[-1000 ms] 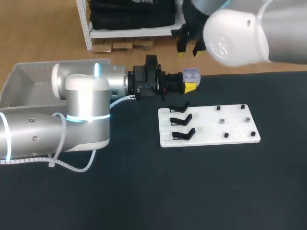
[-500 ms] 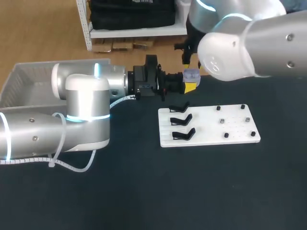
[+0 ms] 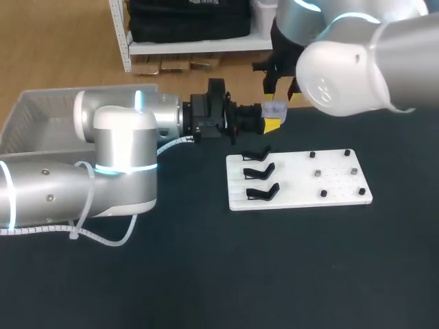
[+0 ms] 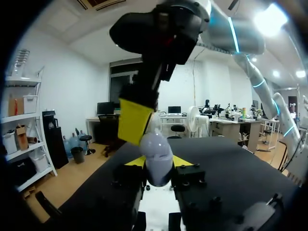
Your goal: Pick up each earbud case from the left stands, insert the matching earbuds, close the lid, and place the case in the box.
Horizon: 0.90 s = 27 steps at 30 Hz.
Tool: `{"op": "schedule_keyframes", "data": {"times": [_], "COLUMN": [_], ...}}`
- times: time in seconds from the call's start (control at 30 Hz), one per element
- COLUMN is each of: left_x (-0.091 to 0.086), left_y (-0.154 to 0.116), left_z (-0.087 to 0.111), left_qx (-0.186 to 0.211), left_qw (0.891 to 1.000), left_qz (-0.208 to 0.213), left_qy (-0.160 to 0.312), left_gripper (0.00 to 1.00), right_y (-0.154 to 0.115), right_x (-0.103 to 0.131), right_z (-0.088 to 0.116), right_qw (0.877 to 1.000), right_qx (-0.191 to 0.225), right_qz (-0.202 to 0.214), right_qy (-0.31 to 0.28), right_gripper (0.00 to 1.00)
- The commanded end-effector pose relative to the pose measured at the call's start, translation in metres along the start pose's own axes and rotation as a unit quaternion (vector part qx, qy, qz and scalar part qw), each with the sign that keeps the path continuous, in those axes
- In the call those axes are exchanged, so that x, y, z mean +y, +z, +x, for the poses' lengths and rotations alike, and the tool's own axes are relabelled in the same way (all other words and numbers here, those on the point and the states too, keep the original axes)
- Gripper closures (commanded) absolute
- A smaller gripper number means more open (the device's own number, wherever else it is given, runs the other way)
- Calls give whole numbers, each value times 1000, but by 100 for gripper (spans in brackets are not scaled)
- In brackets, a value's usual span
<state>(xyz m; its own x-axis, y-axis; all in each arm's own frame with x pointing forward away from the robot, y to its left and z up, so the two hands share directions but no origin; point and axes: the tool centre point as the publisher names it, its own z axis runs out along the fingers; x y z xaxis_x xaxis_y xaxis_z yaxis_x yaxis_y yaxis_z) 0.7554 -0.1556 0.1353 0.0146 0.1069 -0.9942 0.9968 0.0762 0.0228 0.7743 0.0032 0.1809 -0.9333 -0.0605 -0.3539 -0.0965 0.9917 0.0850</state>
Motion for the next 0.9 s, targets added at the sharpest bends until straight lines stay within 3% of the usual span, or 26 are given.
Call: {"op": "schedule_keyframes", "data": {"times": [0.03,0.07,0.13,0.17,0.2,0.23,0.4,0.47,0.7,0.9], "left_x": [-1,-1,-1,-1,-1,-1,0,1,4,19], "left_y": [0,0,0,0,0,0,-9,-28,-105,-177], "left_z": [2,2,2,2,2,2,-1,-7,-25,-34], "left_qx": [-4,-4,-4,-4,-4,-4,-6,-7,16,37], "left_qw": [1000,1000,1000,1000,1000,1000,1000,1000,998,995], "left_qz": [-3,-3,-3,-3,-3,-3,-6,-20,-46,-66], "left_qy": [2,2,2,2,2,2,6,14,43,60], "left_gripper": [100,100,100,100,100,100,100,100,100,100], "right_y": [-17,-21,-28,-30,-33,-36,-41,-37,-37,-37], "right_x": [-6,-7,-10,-11,-12,-13,-31,-41,-41,-41], "right_z": [0,-2,-6,-6,-6,-6,5,13,13,13], "right_qw": [996,996,992,990,987,985,966,961,961,961], "right_qx": [-67,-67,-97,-106,-119,-128,-156,-148,-148,-148], "right_qz": [-22,-28,-37,-42,-50,-58,-99,-109,-109,-109], "right_qy": [46,56,76,82,92,102,180,208,208,208], "right_gripper": [61,70,69,57,14,0,0,0,0,0]}}
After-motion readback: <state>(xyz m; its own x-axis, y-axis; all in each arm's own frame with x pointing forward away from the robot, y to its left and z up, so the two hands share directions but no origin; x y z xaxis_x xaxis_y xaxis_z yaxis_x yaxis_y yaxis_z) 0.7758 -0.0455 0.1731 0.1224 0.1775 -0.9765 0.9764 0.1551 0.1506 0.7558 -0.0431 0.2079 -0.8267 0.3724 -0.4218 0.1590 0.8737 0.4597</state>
